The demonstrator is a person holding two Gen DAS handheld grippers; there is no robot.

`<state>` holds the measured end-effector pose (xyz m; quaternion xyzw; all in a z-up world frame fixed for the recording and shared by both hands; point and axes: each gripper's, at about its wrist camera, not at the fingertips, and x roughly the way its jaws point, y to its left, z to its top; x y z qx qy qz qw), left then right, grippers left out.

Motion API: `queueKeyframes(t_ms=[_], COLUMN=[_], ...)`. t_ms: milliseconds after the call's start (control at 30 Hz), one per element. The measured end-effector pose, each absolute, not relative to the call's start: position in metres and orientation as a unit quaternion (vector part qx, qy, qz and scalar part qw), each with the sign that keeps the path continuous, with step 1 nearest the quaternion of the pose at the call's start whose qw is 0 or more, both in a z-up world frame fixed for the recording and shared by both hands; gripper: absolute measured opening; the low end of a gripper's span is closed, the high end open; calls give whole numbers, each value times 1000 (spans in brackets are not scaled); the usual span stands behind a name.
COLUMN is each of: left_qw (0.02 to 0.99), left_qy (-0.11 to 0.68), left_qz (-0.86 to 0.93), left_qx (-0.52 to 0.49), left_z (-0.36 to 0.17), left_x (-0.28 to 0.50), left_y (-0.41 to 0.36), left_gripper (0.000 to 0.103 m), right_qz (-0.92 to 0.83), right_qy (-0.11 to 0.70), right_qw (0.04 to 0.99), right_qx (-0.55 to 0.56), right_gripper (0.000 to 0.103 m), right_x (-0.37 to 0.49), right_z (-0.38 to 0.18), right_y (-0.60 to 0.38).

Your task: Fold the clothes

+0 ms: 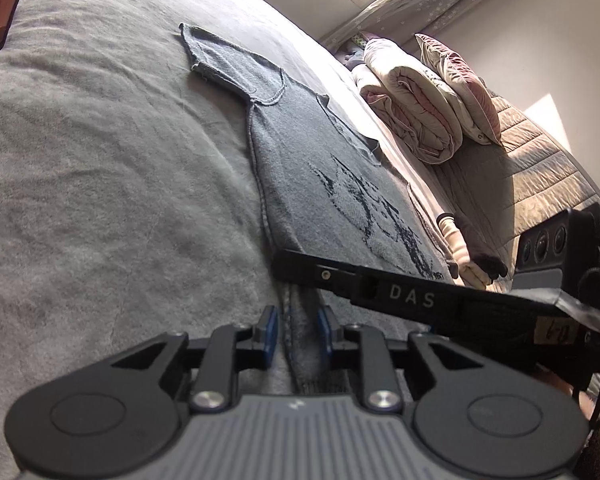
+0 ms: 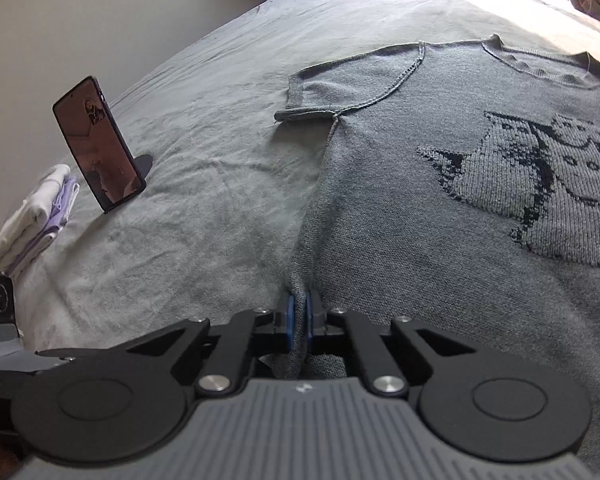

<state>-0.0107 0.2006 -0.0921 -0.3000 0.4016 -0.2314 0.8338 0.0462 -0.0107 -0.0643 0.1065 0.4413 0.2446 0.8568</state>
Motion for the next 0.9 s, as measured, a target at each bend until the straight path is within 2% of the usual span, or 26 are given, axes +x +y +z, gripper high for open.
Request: queueKeyframes(t_ms=[200, 400, 467, 500, 533, 600, 633, 900], left_qw=[822, 820, 823, 825, 826, 831, 834, 857], left_qy=[398, 399, 399, 398, 397, 393, 392, 373], left_qz=[-230, -237, -237, -235, -231, -218, -213, -206], left_qx=[-336, -335, -327, -326, -327, -327, -324, -289], left_z=[-96, -96, -95, -95, -95, -95, -95, -85], left_x=[-5, -2, -3, -3, -3, -4, -4, -12], left_y=[206, 201, 199, 198, 198, 197, 196, 187], left_gripper=[32, 32, 26, 19, 5, 4, 4, 4], right_qz=[251, 261, 263, 264, 264, 264, 264, 283], right_qy=[471, 476, 480, 482, 484, 487, 488, 459], right_qw=[760, 694, 683, 683, 684, 694, 699, 776], right_qx=[371, 473, 485, 482, 478, 459, 451, 328], right_gripper=[6, 8, 8, 9, 9, 10, 16, 19], right_x=[60, 65, 66, 67, 67, 69, 70, 71], right_z=[-94, -111, -114, -114, -114, -110, -108, -58], right_y=[-73, -86, -83, -80, -77, -73, -71, -42])
